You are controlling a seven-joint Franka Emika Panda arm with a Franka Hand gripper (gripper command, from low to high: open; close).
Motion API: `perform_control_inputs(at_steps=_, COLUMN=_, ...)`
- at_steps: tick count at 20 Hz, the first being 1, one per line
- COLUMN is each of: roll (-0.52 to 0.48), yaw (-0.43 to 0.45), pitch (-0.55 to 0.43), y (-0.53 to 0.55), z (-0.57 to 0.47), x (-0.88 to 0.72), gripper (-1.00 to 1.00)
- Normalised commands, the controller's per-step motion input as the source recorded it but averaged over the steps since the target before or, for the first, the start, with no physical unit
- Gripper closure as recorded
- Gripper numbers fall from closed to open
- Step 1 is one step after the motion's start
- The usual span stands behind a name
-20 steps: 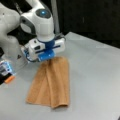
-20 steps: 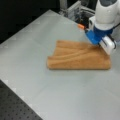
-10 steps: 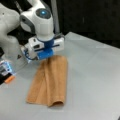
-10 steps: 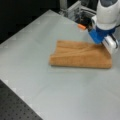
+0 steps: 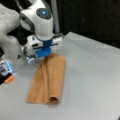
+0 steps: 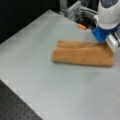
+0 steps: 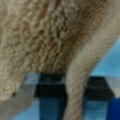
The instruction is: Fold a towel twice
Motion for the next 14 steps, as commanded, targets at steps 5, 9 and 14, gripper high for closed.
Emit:
perform_control_inputs(at_steps=5, roll=0.096, yaw=-0.054, pitch=-0.1, y=-0.03, z=-0.03, x=-0.48, gripper=1.0)
perform_control_inputs(at_steps=9, roll=0.121, yaw=-0.041, pitch=-0.185, y=-0.02, z=-0.16, x=-0.42, gripper=1.0)
perform_control_inputs(at_steps=14, roll=0.155, yaw=-0.012, pitch=-0.281, y=-0.06, z=-0.29, x=-0.36, gripper=1.0)
